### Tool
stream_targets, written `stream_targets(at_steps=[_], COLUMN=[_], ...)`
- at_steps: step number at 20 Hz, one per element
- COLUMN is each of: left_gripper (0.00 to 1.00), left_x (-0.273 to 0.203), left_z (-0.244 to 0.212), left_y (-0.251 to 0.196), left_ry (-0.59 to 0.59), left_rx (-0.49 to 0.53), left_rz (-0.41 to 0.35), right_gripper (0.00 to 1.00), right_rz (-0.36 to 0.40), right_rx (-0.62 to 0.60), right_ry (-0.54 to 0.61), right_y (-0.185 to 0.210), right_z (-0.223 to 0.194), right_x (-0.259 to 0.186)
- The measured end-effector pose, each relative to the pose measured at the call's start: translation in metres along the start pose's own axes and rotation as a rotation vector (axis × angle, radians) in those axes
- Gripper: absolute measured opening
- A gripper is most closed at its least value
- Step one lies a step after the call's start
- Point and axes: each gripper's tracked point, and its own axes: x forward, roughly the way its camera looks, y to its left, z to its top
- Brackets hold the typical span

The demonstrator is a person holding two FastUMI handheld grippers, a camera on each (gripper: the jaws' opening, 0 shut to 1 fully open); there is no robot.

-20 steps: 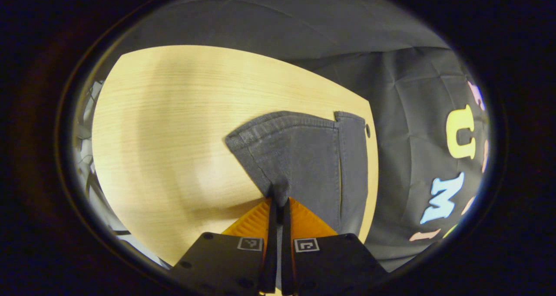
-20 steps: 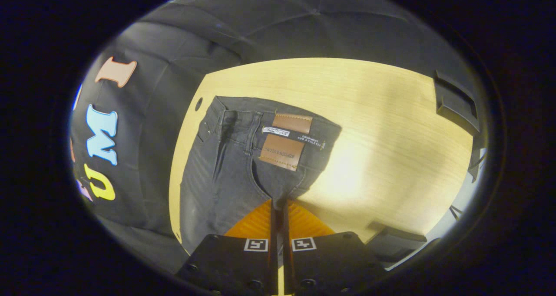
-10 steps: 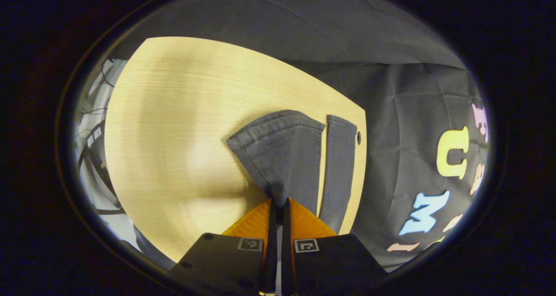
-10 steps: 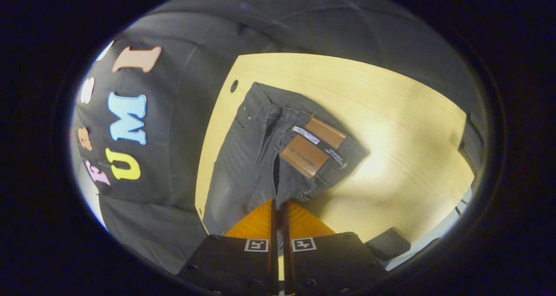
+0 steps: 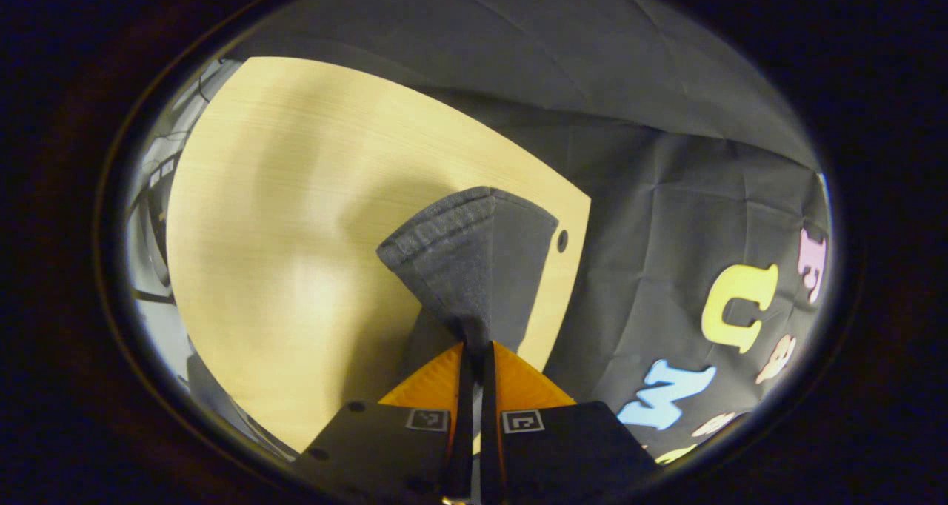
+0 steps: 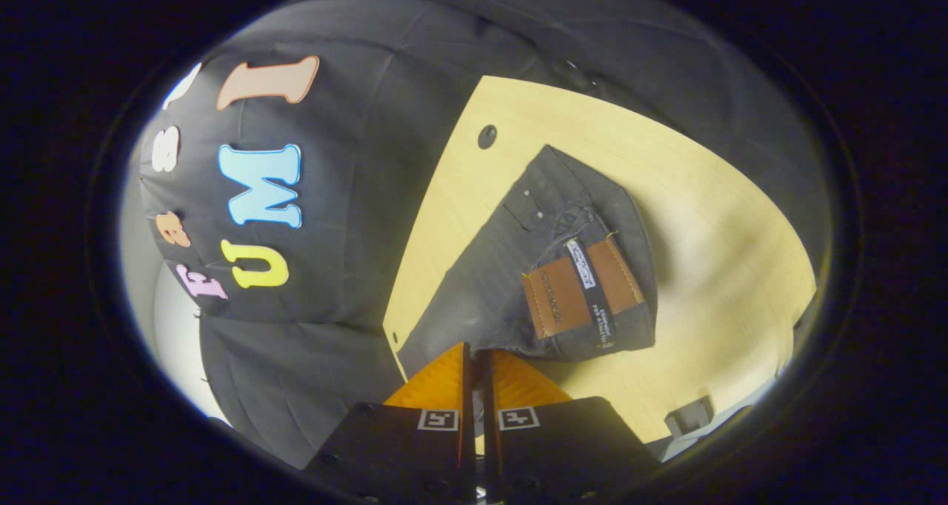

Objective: Grasp the waist and the cuffs of the jeans and fold them to make the two legs overlap; first hold the waist and fold one-third of the jeans toward the cuffs, then hold the cuffs and fold the remaining one-third in the same direction to finish folding.

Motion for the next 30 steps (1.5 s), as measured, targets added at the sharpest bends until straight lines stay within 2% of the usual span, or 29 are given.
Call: stream_targets(at_steps=[6, 10, 13, 18, 22, 26, 28, 29, 30], left_gripper=[0.12, 0.12, 0.12, 0.12, 0.12, 0.13, 0.18, 0.16, 0.28], left_x=[0.062, 0.117, 0.16, 0.221, 0.248, 0.261, 0.264, 0.266, 0.262], left_z=[0.003, 0.001, -0.009, -0.015, -0.02, -0.018, -0.022, -0.023, -0.022], left_y=[-0.062, -0.095, -0.116, -0.11, -0.094, -0.085, -0.083, -0.083, -0.083], left_ry=[0.026, 0.045, 0.072, 0.068, 0.068, 0.009, 0.003, -0.003, -0.01], left_rx=[0.008, 0.086, 0.163, 0.253, 0.36, 0.476, 0.521, 0.54, 0.559], left_rz=[0.013, 0.02, -0.003, 0.035, 0.116, 0.187, 0.19, 0.193, 0.195], right_gripper=[0.04, 0.04, 0.04, 0.04, 0.05, 0.11, 0.18, 0.19, 0.33], right_rz=[-0.018, -0.044, -0.071, -0.1, -0.15, -0.184, -0.186, -0.182, -0.192], right_rx=[0.022, 0.032, 0.061, 0.04, 0.008, -0.012, -0.032, -0.043, -0.06], right_ry=[-0.021, -0.042, -0.084, -0.172, -0.213, -0.236, -0.256, -0.26, -0.276], right_y=[0.035, 0.032, 0.014, -0.01, -0.032, -0.039, -0.036, -0.033, -0.032], right_z=[0.052, 0.082, 0.105, 0.127, 0.129, 0.13, 0.129, 0.13, 0.131], right_x=[0.04, 0.07, 0.093, 0.141, 0.167, 0.178, 0.178, 0.176, 0.174])
